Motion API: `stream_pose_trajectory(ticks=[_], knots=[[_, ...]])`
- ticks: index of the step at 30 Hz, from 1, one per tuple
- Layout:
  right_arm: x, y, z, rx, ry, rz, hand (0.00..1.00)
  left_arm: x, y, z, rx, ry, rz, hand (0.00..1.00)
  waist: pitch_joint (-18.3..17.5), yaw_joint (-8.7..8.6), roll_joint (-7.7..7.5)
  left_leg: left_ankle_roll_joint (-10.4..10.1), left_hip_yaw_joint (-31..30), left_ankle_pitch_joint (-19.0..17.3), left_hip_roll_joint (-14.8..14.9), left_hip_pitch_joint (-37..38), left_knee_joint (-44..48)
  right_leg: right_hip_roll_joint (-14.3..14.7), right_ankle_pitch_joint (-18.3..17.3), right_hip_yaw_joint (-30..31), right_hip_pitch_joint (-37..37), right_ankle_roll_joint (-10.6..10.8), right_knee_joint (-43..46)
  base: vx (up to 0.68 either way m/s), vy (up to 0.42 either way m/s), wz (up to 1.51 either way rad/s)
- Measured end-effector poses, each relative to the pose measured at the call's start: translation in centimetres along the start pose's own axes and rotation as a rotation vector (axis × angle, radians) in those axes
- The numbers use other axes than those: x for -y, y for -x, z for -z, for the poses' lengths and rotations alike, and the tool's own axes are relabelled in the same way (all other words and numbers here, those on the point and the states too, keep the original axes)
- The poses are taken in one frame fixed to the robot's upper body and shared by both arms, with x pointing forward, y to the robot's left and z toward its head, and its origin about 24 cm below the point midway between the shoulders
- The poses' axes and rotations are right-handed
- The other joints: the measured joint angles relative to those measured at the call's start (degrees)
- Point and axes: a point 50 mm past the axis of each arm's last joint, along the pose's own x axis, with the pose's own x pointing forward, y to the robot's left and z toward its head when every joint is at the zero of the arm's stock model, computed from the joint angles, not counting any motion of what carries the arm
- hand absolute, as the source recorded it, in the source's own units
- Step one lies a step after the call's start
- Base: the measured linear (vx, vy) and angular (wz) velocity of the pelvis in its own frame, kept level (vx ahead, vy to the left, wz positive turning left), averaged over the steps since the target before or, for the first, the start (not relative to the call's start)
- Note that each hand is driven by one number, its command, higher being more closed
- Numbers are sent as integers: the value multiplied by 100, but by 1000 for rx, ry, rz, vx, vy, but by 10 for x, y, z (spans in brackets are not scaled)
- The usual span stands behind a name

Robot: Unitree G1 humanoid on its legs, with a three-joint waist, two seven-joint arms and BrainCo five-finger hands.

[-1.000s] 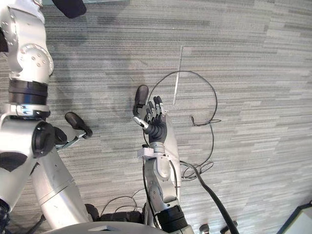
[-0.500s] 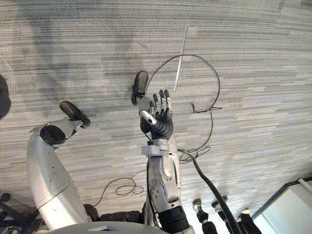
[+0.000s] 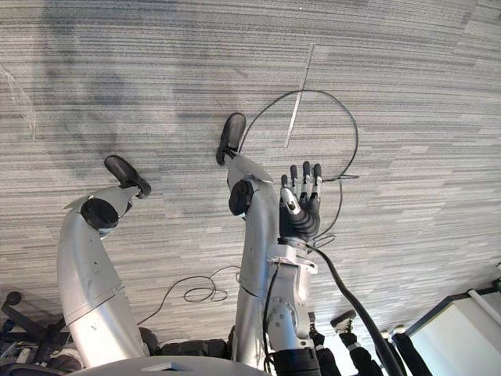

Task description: Pick up the laundry basket with both hands and put the clothes into the washing machine.

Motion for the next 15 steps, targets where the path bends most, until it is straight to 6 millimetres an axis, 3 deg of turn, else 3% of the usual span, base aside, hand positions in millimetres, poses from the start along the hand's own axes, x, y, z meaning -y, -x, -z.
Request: stream_pose_trajectory(ticks=[4, 9, 15], knots=[[4, 0, -1, -18, 22, -25, 0, 23, 9, 13, -82, -32, 98, 0, 0, 1, 0, 26, 92, 37, 4, 15, -110, 44, 157, 5, 14, 12, -234, -5, 27, -7], [9, -1, -2, -39, 29, -29, 0, 32, 13, 13, -46, -79, 206, 0, 0, 4, 1, 31, 114, 40, 34, 4, -111, 99, 241, 22, 14, 8, -335, -13, 24, -9], [22, 8, -5, -81, 58, -1, 0, 19, 13, 45, -109, -138, 331, 0, -2, 34, 5, 26, 118, 76, 130, -42, -111, 218, 352, 16, 7, -11, -476, -14, 6, -10]])
